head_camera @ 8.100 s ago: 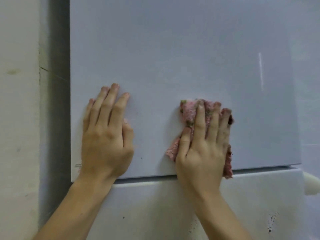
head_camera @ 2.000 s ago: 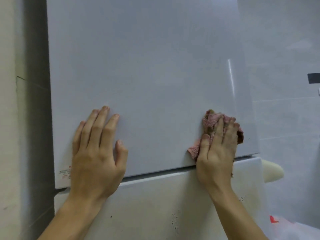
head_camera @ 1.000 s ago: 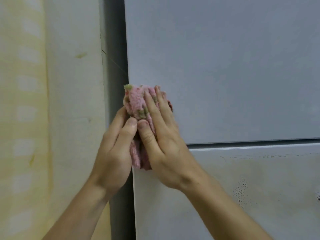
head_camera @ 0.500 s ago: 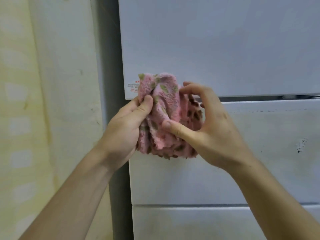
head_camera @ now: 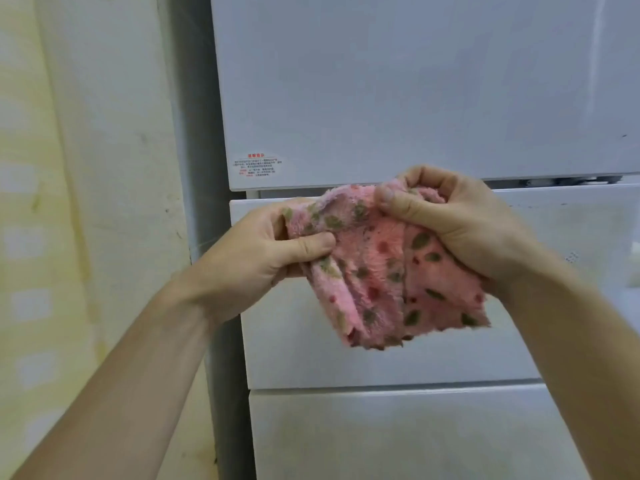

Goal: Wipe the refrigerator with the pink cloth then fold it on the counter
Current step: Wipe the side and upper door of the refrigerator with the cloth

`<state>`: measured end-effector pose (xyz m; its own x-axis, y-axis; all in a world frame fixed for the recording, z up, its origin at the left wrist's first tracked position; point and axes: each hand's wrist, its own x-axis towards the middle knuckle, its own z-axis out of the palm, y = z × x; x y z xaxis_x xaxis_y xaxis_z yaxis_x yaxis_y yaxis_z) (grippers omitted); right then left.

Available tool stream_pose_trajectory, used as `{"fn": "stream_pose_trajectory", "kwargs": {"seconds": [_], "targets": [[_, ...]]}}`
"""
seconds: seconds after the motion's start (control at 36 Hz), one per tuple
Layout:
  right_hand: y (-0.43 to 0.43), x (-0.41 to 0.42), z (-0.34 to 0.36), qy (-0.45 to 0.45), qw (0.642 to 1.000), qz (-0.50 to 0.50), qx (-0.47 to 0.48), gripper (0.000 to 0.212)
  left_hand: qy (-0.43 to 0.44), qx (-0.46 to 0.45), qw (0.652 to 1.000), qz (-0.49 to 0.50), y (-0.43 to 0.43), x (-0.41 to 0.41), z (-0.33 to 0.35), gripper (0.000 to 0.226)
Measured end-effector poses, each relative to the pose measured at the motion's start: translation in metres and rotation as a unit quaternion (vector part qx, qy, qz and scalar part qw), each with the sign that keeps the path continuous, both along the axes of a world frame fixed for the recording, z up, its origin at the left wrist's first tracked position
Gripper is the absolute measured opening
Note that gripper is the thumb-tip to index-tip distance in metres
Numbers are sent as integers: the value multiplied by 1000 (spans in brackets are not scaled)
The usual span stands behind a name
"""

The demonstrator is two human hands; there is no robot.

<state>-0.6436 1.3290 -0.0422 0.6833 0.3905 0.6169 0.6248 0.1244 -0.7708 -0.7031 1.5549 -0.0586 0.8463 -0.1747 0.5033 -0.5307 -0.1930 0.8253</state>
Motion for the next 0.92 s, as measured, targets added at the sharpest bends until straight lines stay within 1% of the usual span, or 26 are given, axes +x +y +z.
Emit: {"fn": "stream_pose_trajectory", "kwargs": {"seconds": [0.06, 0.11, 0.17, 0.22, 0.25, 0.28, 0.33, 0.36, 0.39, 0.44, 0.56, 0.58, 0.61, 0.64, 0.67, 0.69, 0.72, 0.75, 0.78, 0.81, 0.83, 0.86, 0.89, 0.92], "targets": [[-7, 4, 1, 23, 999, 8, -32, 31, 48, -55, 996, -49, 2, -2, 0, 40], [-12, 6, 1, 46, 996, 17, -71, 35, 78, -98, 989, -80, 3, -2, 0, 47], [-16, 8, 0, 52, 994, 32, -86, 39, 103, -110, 981, -126, 4, -2, 1, 57], [-21, 7, 1, 54, 992, 56, -98, 54, 121, -118, 969, -183, 5, -1, 2, 48], [-24, 6, 2, 53, 989, 70, -118, 61, 127, -122, 966, -189, 5, -1, 3, 48], [-26, 3, 2, 44, 985, 81, -146, 61, 130, -122, 968, -176, 4, -1, 3, 50], [-29, 1, 2, 15, 980, 63, -187, 48, 118, -107, 979, -131, 2, 2, 5, 54], [-30, 1, 2, 0, 981, 40, -192, 46, 103, -90, 986, -97, 0, 4, 6, 54], [-31, 1, 1, -9, 982, 16, -186, 49, 85, -71, 992, -59, -3, 6, 7, 51], [-30, 3, -1, -6, 988, -7, -154, 53, 51, -48, 998, 3, -8, 10, 8, 38], [-25, 4, 0, 34, 995, 22, -87, 42, -51, -30, 991, 119, -23, 16, 7, 13], [-23, 3, 1, 53, 996, 37, -58, 44, -85, -34, 984, 156, -27, 18, 6, 10], [-22, 1, 2, 74, 996, 52, -16, 46, -127, -27, 969, 211, -32, 20, 5, 13], [-20, -1, 4, 91, 993, 64, 31, 43, -179, -5, 943, 279, -36, 22, 2, 19], [-19, -4, 6, 105, 989, 71, 77, 35, -233, 26, 911, 339, -40, 24, 0, 24], [-18, -7, 8, 113, 985, 64, 112, 25, -288, 45, 880, 374, -44, 23, -1, 23], [-17, -8, 9, 112, 984, 39, 134, 21, -321, 49, 868, 375, -48, 22, -2, 15], [-15, -9, 10, 98, 985, 12, 143, 25, -316, 41, 889, 330, -52, 21, -3, 4], [-13, -9, 11, 75, 988, -5, 138, 33, -274, 22, 927, 256, -59, 18, -2, 19], [-11, -8, 12, 48, 991, -9, 121, 45, -198, -16, 968, 155, -66, 13, -1, 38], [-8, -7, 12, 23, 995, -6, 95, 56, -117, -55, 990, 59, -71, 10, 1, 55], [-5, -8, 11, 8, 998, 5, 68, 62, -54, -92, 994, -14, -74, 6, 4, 67], [-4, -9, 10, -1, 999, 12, 42, 63, -20, -106, 992, -67, -73, 3, 7, 74], [-4, -9, 10, -16, 1000, 4, 20, 61, -8, -105, 989, -101, -71, 0, 9, 74]]}}
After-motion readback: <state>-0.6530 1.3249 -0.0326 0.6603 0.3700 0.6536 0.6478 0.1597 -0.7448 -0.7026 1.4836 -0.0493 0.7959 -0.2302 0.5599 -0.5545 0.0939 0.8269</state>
